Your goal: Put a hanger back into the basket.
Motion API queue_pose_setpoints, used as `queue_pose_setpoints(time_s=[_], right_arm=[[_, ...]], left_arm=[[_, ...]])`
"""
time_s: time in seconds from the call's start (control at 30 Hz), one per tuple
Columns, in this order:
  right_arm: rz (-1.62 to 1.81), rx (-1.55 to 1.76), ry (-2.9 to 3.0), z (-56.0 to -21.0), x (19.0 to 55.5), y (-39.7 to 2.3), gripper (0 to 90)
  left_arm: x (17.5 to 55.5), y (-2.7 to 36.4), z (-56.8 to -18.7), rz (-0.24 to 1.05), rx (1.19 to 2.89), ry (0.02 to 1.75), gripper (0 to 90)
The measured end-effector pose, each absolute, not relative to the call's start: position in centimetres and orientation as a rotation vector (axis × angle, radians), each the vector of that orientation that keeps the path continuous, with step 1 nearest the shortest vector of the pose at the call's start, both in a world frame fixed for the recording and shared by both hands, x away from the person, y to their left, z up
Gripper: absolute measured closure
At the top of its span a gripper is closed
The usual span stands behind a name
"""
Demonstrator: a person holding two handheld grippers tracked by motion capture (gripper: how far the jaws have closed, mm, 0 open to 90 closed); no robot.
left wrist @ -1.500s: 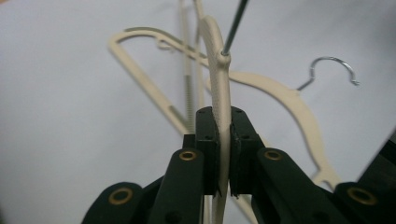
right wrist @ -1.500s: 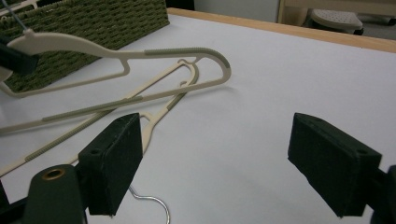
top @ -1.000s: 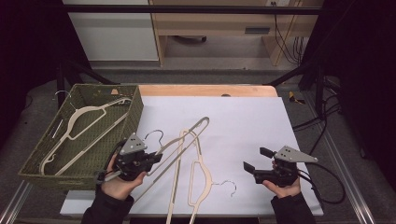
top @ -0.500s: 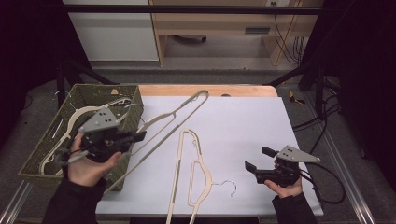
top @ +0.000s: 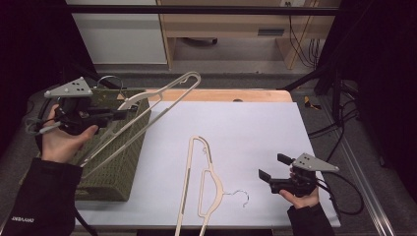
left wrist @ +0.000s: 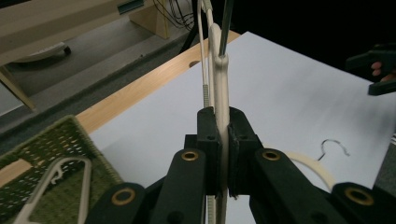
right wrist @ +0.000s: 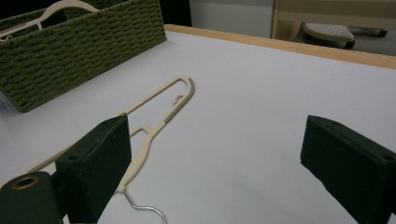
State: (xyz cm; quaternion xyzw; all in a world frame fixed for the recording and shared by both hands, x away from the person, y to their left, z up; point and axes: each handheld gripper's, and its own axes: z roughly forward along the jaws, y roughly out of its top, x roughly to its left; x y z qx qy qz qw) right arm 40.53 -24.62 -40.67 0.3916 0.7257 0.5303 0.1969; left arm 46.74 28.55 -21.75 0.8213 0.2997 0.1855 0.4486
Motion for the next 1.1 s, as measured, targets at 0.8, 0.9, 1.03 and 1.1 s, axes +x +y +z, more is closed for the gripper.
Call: queue_pose_setpoints(time_s=[0.8, 0.9, 1.03, 1.1], right_arm=[[1.465, 1.095, 2.038, -40.8, 40.7, -24.6, 9.2], [1.463, 1.094, 2.041, -40.8, 40.7, -24.6, 9.2], [1.459, 1.094, 2.043, -40.8, 40.7, -24.6, 9.2], [1.455, 1.096, 2.046, -40.8, 40.7, -24.6, 9.2]], left_arm=[[51.3, 39.7, -25.5, 0.498, 1.991, 0.961, 85.5], [51.4, 40.8, -26.2, 0.513, 1.991, 0.988, 85.5], [51.5, 41.9, -27.2, 0.5, 1.998, 1.018, 85.5], [51.6, 42.4, -27.7, 0.487, 1.994, 1.033, 85.5]])
